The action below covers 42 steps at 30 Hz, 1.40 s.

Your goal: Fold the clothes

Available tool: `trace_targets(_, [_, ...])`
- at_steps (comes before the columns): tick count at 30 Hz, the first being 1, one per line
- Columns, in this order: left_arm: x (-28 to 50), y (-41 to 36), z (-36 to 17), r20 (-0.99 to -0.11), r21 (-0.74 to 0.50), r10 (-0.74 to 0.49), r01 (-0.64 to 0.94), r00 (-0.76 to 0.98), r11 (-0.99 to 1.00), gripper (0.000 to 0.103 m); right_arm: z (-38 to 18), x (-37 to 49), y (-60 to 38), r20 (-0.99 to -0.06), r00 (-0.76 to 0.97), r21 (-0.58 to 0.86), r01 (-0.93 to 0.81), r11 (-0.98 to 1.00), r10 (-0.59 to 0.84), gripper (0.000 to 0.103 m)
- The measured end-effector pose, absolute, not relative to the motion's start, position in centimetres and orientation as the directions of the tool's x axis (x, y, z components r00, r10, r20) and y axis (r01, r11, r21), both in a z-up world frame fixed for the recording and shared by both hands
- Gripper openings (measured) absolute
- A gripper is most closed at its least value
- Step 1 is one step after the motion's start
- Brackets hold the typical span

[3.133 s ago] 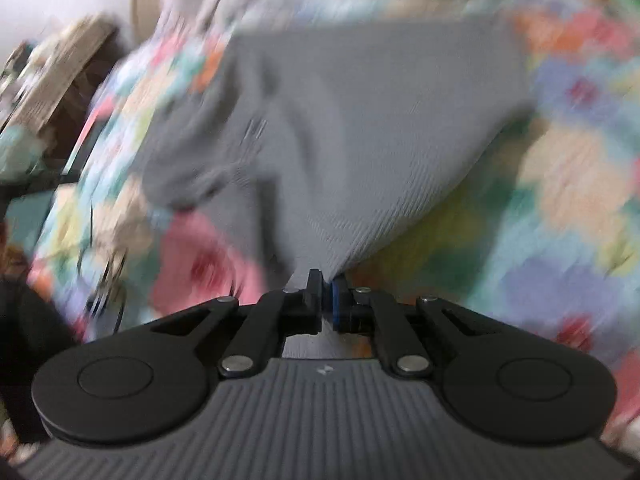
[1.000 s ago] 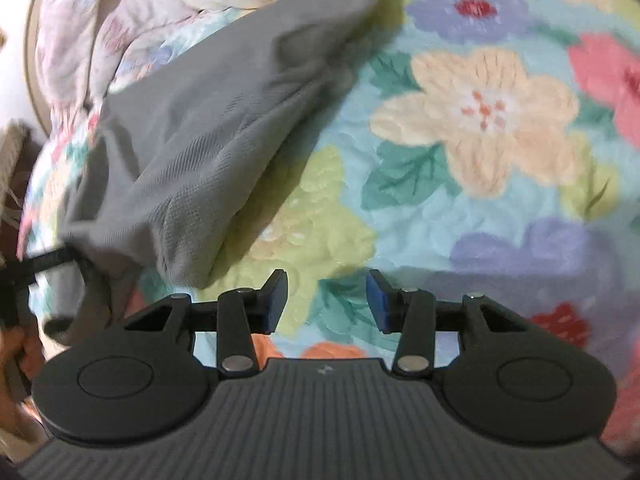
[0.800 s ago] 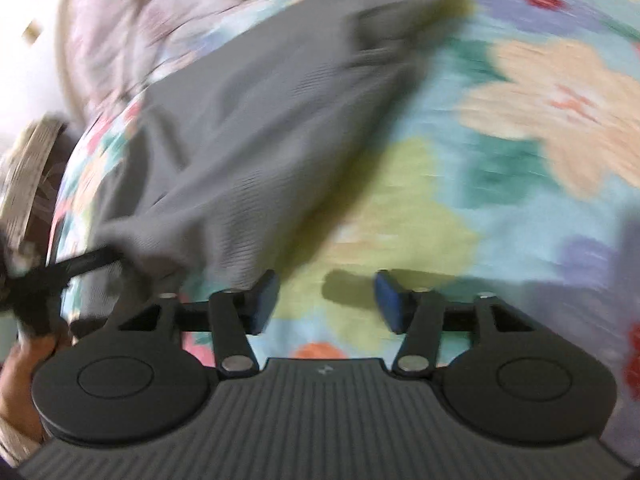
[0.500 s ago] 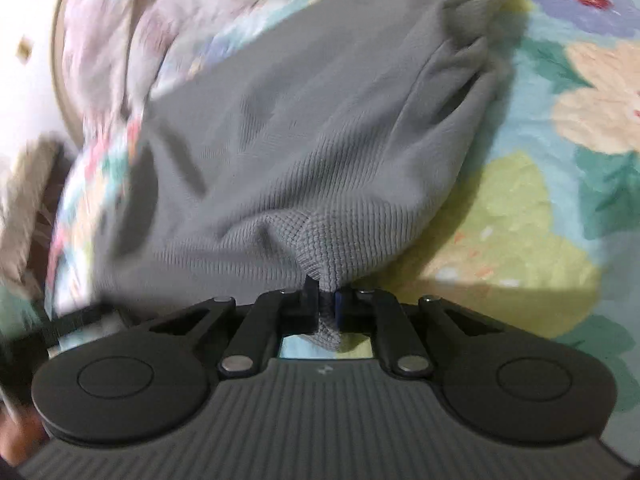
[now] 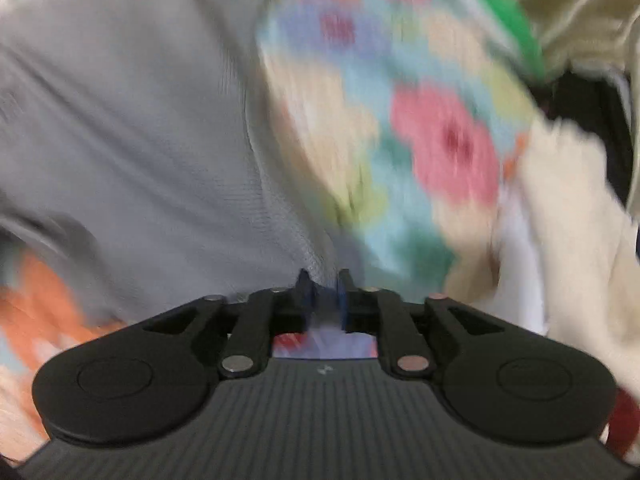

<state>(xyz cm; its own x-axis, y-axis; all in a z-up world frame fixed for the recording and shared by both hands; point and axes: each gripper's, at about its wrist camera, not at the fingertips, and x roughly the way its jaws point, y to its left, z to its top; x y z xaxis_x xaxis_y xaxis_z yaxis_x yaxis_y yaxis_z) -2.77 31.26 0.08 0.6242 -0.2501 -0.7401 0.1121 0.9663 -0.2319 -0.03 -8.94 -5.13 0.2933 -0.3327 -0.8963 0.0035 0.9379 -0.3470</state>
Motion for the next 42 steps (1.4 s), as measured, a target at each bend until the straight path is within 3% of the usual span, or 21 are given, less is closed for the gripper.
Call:
trace_targets(1, [-2.8,32.3,-0.2,-0.755,-0.221,-0.218,0.072,0.618,0.973,0.075,-5.2,-0.6,-7.9,-0.883,0.321,-0.359,0.004,0.933,-0.342,0.032])
trace_targets(3, [-2.8,34.3,-0.8,-0.784,-0.202,-0.161,0.000,0.600,0.979,0.077,-4.1,-1.5,-5.5,-0.838,0.416,-0.392,-0.007,0.920,-0.354,0.054])
trace_targets(5, [-2.9,35.3,-1.3,-0.809,-0.196,-0.140,-0.037,0.571,0.980,0.078,-2.4,-3.1,-2.7,-0.763,0.552,-0.445,-0.070,0.893,-0.336,0.063])
trace_targets(7, [-3.0,35.5,-1.8,-0.827,-0.195,-0.147,-0.032,0.543,0.980,0.081,-0.8,-5.5,0.9,-0.685,0.701,-0.472,-0.219,0.854,-0.198,0.065])
trace_targets(9, [-2.8,34.5,-3.0,-0.840,-0.208,-0.196,0.032,0.506,0.978,0.102,-0.4,-6.6,2.8,-0.672,0.738,-0.451,-0.342,0.824,-0.061,0.073])
trace_targets(13, [-0.7,32.1,-6.9,-0.897,-0.186,-0.192,0.054,0.399,0.981,0.102,-2.0,-7.0,5.9,-0.732,0.669,-0.353,-0.532,0.769,0.127,0.073])
trace_targets(14, [-0.5,31.8,-8.0,-0.906,-0.175,-0.180,0.048,0.384,0.983,0.100,-2.7,-6.8,6.6,-0.748,0.645,-0.326,-0.562,0.760,0.156,0.073])
trace_targets(16, [-0.7,30.9,-9.0,-0.900,-0.135,-0.145,0.052,0.411,0.989,0.077,-4.3,-5.9,8.6,-0.776,0.599,-0.288,-0.615,0.734,0.197,0.073])
trace_targets(18, [-1.0,29.6,-8.9,-0.900,-0.003,-0.054,0.117,0.432,0.993,0.012,-6.0,-5.0,10.9,-0.783,0.594,-0.329,-0.647,0.688,0.184,0.066])
trace_targets(19, [-1.4,29.1,-8.2,-0.894,0.037,-0.034,0.149,0.447,0.988,0.009,-6.9,-4.5,12.2,-0.794,0.587,-0.358,-0.662,0.658,0.157,0.057])
trace_targets(20, [-1.7,29.0,-7.5,-0.887,0.050,-0.029,0.158,0.461,0.986,0.009,-7.6,-4.1,13.3,-0.809,0.572,-0.372,-0.676,0.636,0.135,0.015])
trace_targets(21, [-2.0,29.1,-6.8,-0.881,0.052,-0.029,0.157,0.473,0.986,0.009,-7.9,-3.5,14.0,-0.828,0.546,-0.344,-0.679,0.649,0.131,0.008])
trace_targets(25, [-5.1,32.1,-2.3,-0.839,-0.001,-0.034,0.062,0.544,0.998,0.008,-4.5,-3.2,12.5,-0.860,0.386,-0.017,-0.674,0.738,0.334,0.007])
trace_targets(28, [-8.2,34.5,0.2,-0.818,-0.035,-0.035,0.011,0.574,0.999,0.009,-2.5,-5.5,10.6,-0.845,0.227,0.192,-0.715,0.672,0.484,0.008])
trace_targets(31, [-11.4,36.9,0.4,-0.844,-0.171,-0.122,-0.046,0.522,0.984,0.012,-4.3,-7.0,10.7,-0.893,0.107,0.220,-0.742,0.633,0.436,0.009])
trace_targets(34, [-12.6,38.6,-1.9,-0.903,-0.229,-0.147,-0.162,0.404,0.960,0.018,-5.2,-7.1,11.1,-0.905,0.076,0.223,-0.751,0.622,0.418,0.021])
trace_targets(36, [-12.6,40.3,-1.8,-0.897,-0.270,-0.157,-0.231,0.413,0.935,0.042,-4.4,-6.6,10.8,-0.891,0.089,0.244,-0.733,0.635,0.445,0.041])
trace_targets(38, [-13.0,42.5,-0.8,-0.873,-0.325,-0.161,-0.303,0.461,0.896,0.061,-2.5,-6.0,9.8,-0.850,0.106,0.308,-0.694,0.651,0.516,0.052])
trace_targets(40, [-13.0,44.2,0.2,-0.848,-0.363,-0.142,-0.364,0.511,0.858,0.081,-0.5,-4.9,8.6,-0.791,0.126,0.399,-0.636,0.661,0.598,0.058])
trace_targets(41, [-13.0,45.9,1.0,-0.820,-0.399,-0.117,-0.412,0.561,0.819,0.096,0.1,-4.4,8.3,-0.771,0.134,0.428,-0.616,0.662,0.623,0.061])
trace_targets(42, [-12.7,46.9,1.2,-0.801,-0.420,-0.100,-0.435,0.590,0.796,0.102,0.6,-3.9,8.1,-0.746,0.147,0.459,-0.594,0.661,0.650,0.062])
